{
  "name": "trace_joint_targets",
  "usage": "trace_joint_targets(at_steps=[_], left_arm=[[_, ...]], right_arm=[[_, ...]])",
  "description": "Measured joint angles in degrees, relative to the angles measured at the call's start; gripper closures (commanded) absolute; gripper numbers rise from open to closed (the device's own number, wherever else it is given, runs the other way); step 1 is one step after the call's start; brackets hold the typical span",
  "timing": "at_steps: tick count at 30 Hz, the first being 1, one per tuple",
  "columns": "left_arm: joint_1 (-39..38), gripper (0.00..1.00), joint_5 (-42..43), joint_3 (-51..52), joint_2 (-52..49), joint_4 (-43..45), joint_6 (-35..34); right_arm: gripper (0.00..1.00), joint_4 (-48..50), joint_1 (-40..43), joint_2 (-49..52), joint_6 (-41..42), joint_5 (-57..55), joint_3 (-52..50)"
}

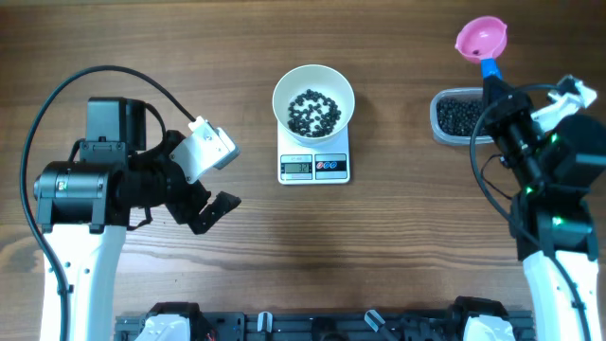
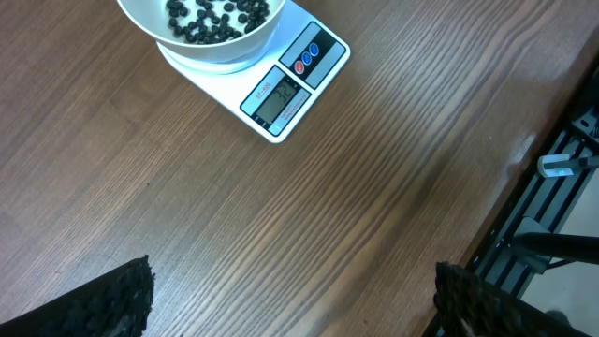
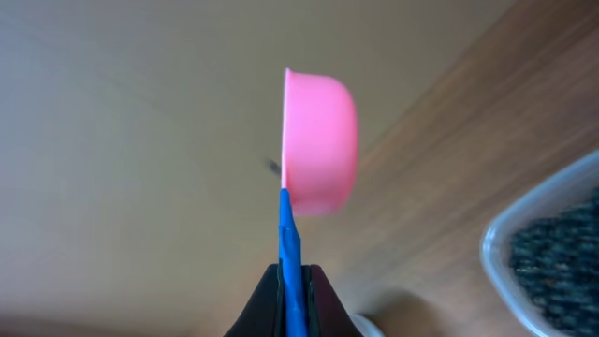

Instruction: Scoop item into bowl and weigh 150g on scale

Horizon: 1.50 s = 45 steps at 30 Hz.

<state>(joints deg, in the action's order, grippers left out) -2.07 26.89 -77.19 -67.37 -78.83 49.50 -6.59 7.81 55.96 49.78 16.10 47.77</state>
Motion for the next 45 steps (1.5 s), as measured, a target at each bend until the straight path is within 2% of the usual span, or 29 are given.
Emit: trace_joint_targets(at_steps=[5, 10, 13, 20, 25, 33, 40, 45], left_arm=[[0.0, 0.0, 0.0, -0.02, 0.0, -0.02, 0.0], [0.0, 0.0, 0.0, -0.02, 0.0, -0.02, 0.0], [0.0, 0.0, 0.0, -0.02, 0.0, 0.0, 0.0], [0.0, 0.0, 0.0, -0.02, 0.0, -0.02, 0.0], [0.0, 0.0, 0.0, -0.02, 0.0, 0.0, 0.0], [0.0, 0.0, 0.0, -0.02, 0.02, 0.0, 0.0], [0.0, 0.0, 0.0, -0.04, 0.04, -0.02, 0.0], [0.0, 0.0, 0.0, -0.02, 0.04, 0.0, 0.0]], right_arm=[[0.95, -10.45, 1.79, 1.09, -7.63, 0.42, 6.05], [0.95, -19.41, 6.45, 1.2, -14.19, 0.74, 6.86], [0.95, -23.21, 8.13, 2.36, -21.4, 0.37, 6.88], [0.95, -24.76, 8.26, 12.96, -34.51, 0.02, 6.95], [0.95, -24.46, 8.26, 18.93, -41.18, -4.66, 6.95], [0.95, -24.28, 7.52, 19.32, -51.41, -12.04, 6.95], [0.95, -24.15, 0.48, 19.37, -62.36, -23.85, 8.63], [0.95, -24.5, -1.33, 21.84, -67.73, -29.05, 8.66]])
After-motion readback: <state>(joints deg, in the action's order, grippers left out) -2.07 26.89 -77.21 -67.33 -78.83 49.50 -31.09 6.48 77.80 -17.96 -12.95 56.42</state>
